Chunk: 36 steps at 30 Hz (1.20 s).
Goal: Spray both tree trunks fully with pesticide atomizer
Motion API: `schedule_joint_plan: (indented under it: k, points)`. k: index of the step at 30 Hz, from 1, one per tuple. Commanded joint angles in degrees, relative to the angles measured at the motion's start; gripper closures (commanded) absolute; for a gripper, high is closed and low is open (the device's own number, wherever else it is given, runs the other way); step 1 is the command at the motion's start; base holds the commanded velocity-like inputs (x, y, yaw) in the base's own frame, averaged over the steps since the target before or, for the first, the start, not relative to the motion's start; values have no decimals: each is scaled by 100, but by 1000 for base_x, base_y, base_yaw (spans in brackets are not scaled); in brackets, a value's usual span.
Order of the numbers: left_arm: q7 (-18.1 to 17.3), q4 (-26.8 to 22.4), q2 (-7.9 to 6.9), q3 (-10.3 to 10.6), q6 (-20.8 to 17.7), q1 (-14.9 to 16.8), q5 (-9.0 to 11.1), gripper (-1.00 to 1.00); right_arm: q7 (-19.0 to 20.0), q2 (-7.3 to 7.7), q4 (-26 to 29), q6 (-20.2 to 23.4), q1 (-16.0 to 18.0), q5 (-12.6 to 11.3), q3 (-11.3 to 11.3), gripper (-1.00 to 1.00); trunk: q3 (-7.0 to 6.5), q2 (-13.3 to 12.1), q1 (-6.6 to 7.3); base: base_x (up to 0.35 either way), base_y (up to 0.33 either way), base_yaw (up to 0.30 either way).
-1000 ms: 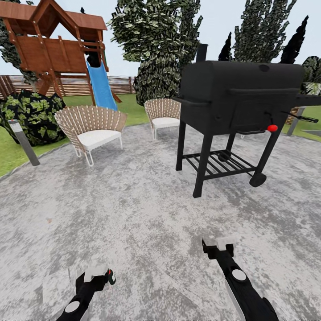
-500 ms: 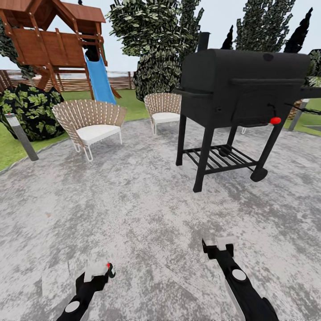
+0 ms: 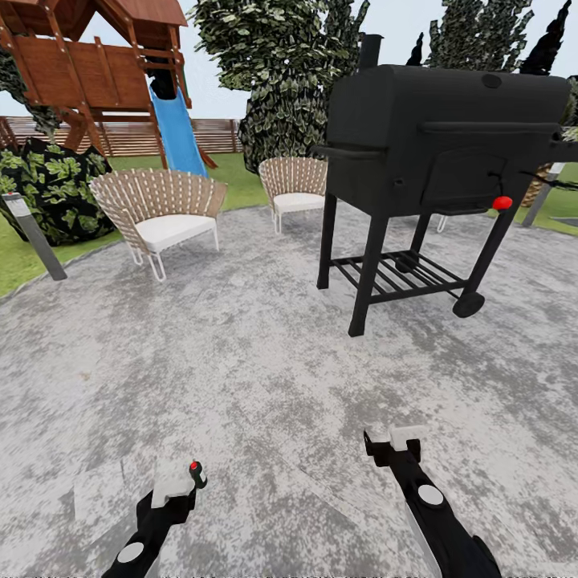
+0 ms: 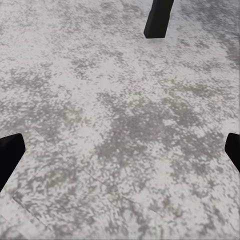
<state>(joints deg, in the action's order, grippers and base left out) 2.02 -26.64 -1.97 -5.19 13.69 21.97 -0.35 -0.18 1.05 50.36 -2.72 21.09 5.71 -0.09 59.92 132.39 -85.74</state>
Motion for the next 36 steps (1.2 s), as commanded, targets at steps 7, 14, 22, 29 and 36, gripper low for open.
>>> schedule_joint_plan:
  k: [7,14,22,29,36]
  points:
    - [0,-1,-5,0,0,0,0,-100,3,0,0,0,0,0,0,-100,191,283,-154,0,0,-50]
    - [0,0,-5,0,0,0,0,-100,1,0,0,0,0,0,0,-100,381,563,-308,0,0,-98]
    - [0,-1,-5,0,2,0,0,-100,0,0,-6,-3,0,0,0,-100,598,884,-484,0,0,-50]
    - [0,-7,-5,0,2,0,0,-100,0,-2,-3,-8,0,0,3,-100,785,1087,-599,0,0,-2]
    - [0,-7,-5,0,2,0,-7,-100,0,0,8,-9,0,0,2,-100,946,1097,-617,0,0,0]
